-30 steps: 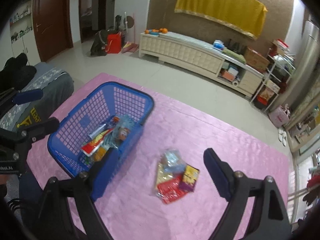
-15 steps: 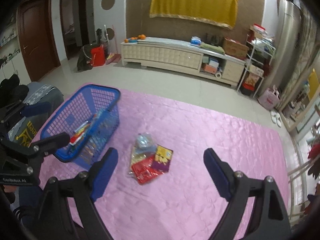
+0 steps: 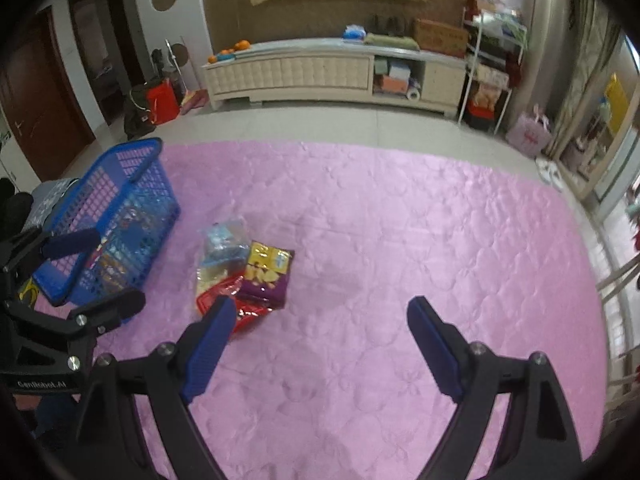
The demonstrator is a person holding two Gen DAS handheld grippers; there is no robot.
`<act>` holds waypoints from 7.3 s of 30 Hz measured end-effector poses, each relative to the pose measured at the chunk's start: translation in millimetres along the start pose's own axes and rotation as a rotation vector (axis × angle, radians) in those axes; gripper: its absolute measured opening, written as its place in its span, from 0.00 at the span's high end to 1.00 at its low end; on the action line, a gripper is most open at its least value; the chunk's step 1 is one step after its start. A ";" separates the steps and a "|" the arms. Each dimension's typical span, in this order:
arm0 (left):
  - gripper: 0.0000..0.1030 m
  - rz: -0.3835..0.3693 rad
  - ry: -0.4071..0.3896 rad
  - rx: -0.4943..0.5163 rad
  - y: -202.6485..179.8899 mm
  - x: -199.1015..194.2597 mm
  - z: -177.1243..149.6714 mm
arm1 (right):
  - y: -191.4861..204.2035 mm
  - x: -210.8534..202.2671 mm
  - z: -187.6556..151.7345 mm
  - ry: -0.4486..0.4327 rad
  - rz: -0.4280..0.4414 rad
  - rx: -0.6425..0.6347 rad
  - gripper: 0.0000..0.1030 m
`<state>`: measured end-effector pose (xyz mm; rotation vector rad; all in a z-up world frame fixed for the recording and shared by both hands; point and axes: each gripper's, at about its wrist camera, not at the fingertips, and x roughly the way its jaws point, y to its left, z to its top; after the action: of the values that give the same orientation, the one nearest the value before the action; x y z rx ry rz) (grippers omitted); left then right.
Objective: Organize snacks
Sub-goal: 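Move both grippers back over the remaining red and purple packs, then grasp the purple chip bag with the right gripper while the left gripper reaches the red pack, then grasp the red pack with the left gripper while the right gripper holds the chip bag, then carry the red pack and purple chip bag over the basket with both grippers, then open the left gripper over the basket while the right gripper releases the chip bag into it, then move both grippers back over the clear bag and cracker pack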
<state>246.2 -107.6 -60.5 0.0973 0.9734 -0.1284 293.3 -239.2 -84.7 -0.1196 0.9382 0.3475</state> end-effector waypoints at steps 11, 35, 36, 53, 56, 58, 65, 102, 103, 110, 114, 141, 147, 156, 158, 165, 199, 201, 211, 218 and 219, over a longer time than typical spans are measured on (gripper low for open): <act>0.18 0.039 0.092 0.057 1.8 53.1 2.7 | -9.1 72.2 -4.0 0.114 0.179 0.084 0.13; 0.44 0.045 0.167 0.087 17.6 102.5 -3.1 | 36.1 154.5 26.4 0.286 0.233 -0.066 0.43; 0.44 0.047 0.167 0.088 15.9 102.9 -4.3 | 37.7 154.0 25.3 0.279 0.218 -0.083 0.44; 0.44 -0.071 0.194 0.143 -6.7 87.5 -13.8 | -34.2 76.3 -21.1 0.101 0.206 0.099 0.45; 0.44 -0.072 0.208 0.192 -20.3 92.6 -12.2 | -32.4 79.9 -22.1 0.111 0.228 0.090 0.45; 0.44 -0.086 0.232 0.206 -27.1 99.2 -11.7 | -29.3 85.2 -23.0 0.126 0.208 0.075 0.45; 0.44 -0.099 0.278 0.219 -40.2 127.0 -6.7 | -26.0 85.1 -21.9 0.131 0.201 0.062 0.45; 1.00 -0.171 0.020 0.066 -15.2 20.0 -14.4 | 4.9 12.4 -12.6 0.052 0.178 0.062 0.45; 1.00 -0.174 0.008 0.061 -12.6 17.0 -14.4 | 9.2 5.6 -10.3 0.045 0.172 0.056 0.45; 1.00 -0.172 -0.114 0.021 29.7 -45.1 -25.3 | 52.4 -40.7 4.7 -0.012 0.156 -0.016 0.45; 1.00 -0.164 -0.166 -0.001 58.8 -72.8 -32.0 | 84.0 -56.4 14.4 -0.043 0.160 -0.055 0.45; 1.00 -0.006 -0.073 -0.194 205.8 -49.1 -79.2 | 232.4 26.9 43.5 0.075 0.313 -0.188 0.45; 0.97 0.012 -0.052 -0.203 207.3 -49.4 -83.9 | 234.3 27.1 40.5 0.088 0.304 -0.195 0.45; 0.42 0.023 -0.101 -0.222 216.8 -81.3 -89.4 | 246.8 -0.6 48.4 0.029 0.280 -0.217 0.45; 0.39 0.049 -0.115 -0.212 219.4 -86.1 -91.9 | 249.1 -3.5 50.2 0.023 0.281 -0.224 0.45; 0.33 0.092 -0.116 -0.217 238.8 -85.1 -94.9 | 269.5 7.8 55.8 0.033 0.275 -0.250 0.45; 0.31 0.093 -0.059 -0.251 242.5 -80.8 -81.2 | 264.0 31.5 66.4 0.052 0.180 -0.286 0.06; 0.31 0.094 -0.073 -0.237 230.5 -90.5 -78.6 | 251.9 16.6 64.3 0.037 0.180 -0.272 0.06; 0.28 0.061 -0.115 -0.173 169.7 -110.7 -57.4 | 192.9 -29.8 53.7 -0.014 0.144 -0.202 0.06; 0.24 0.059 -0.106 -0.138 138.3 -97.1 -45.6 | 154.4 -31.0 41.9 -0.001 0.110 -0.153 0.06; 0.24 0.053 -0.098 -0.133 135.5 -93.8 -42.9 | 151.4 -28.9 41.1 0.003 0.105 -0.147 0.06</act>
<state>179.7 38.4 -3.4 -0.0052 0.8784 -0.0193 257.3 -93.8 -29.7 -0.2061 0.9231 0.5140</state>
